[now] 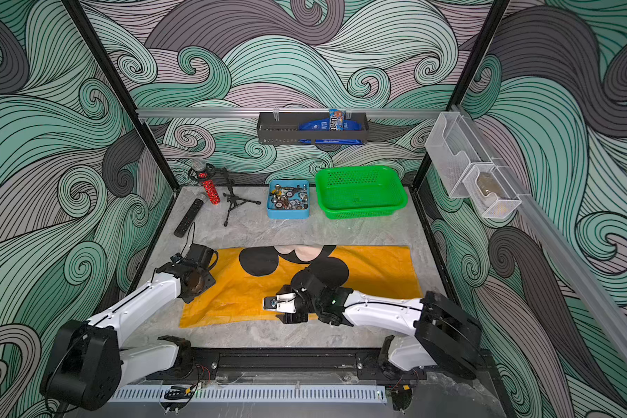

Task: Roll up the pillowcase
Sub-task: Fold the pillowcase at the center of the board.

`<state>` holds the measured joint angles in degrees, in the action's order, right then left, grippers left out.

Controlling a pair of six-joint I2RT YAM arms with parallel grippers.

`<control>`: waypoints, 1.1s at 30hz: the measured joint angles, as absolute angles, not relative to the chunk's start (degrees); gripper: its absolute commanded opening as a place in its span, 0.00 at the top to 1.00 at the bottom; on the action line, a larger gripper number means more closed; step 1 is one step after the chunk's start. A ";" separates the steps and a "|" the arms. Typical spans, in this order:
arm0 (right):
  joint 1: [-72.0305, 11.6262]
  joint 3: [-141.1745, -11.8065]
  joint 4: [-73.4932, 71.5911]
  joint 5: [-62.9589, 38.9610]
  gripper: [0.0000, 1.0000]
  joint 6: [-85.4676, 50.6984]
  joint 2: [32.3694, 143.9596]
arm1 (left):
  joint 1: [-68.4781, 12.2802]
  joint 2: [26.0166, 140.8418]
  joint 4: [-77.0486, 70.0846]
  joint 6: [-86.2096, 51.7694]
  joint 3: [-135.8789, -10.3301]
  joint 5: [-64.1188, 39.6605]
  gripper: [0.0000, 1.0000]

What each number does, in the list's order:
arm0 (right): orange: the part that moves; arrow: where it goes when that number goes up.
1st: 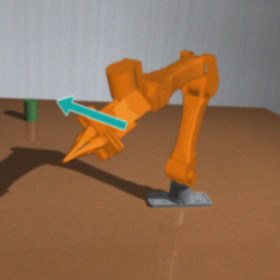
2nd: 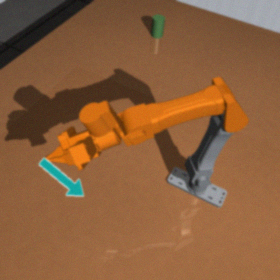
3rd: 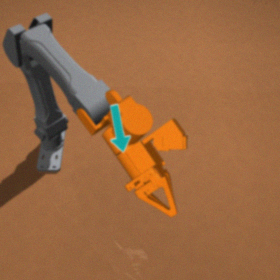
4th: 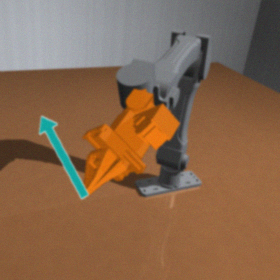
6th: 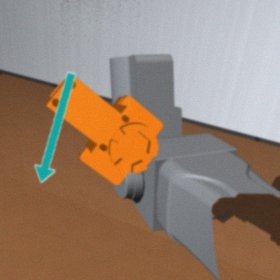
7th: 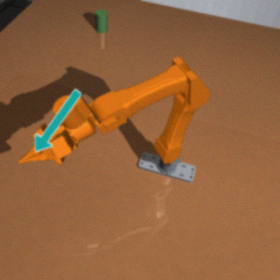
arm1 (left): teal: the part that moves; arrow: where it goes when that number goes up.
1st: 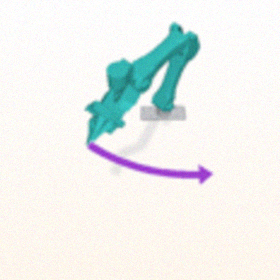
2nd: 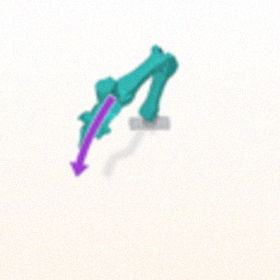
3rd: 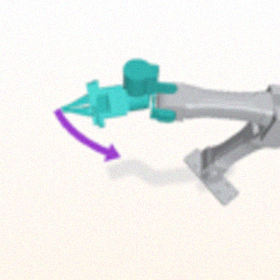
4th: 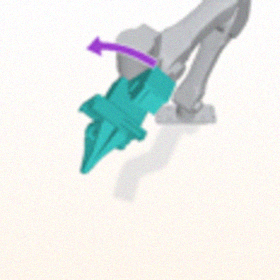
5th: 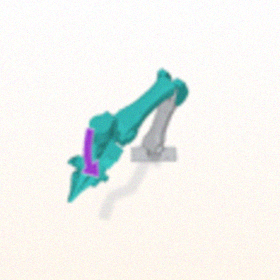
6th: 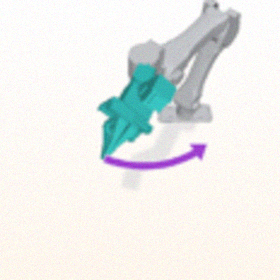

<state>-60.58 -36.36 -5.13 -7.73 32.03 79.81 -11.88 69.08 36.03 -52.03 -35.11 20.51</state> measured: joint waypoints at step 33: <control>-66.11 -54.61 -14.20 -7.29 0.67 28.03 109.82 | -10.87 80.16 29.56 -45.01 -36.25 20.12 0.42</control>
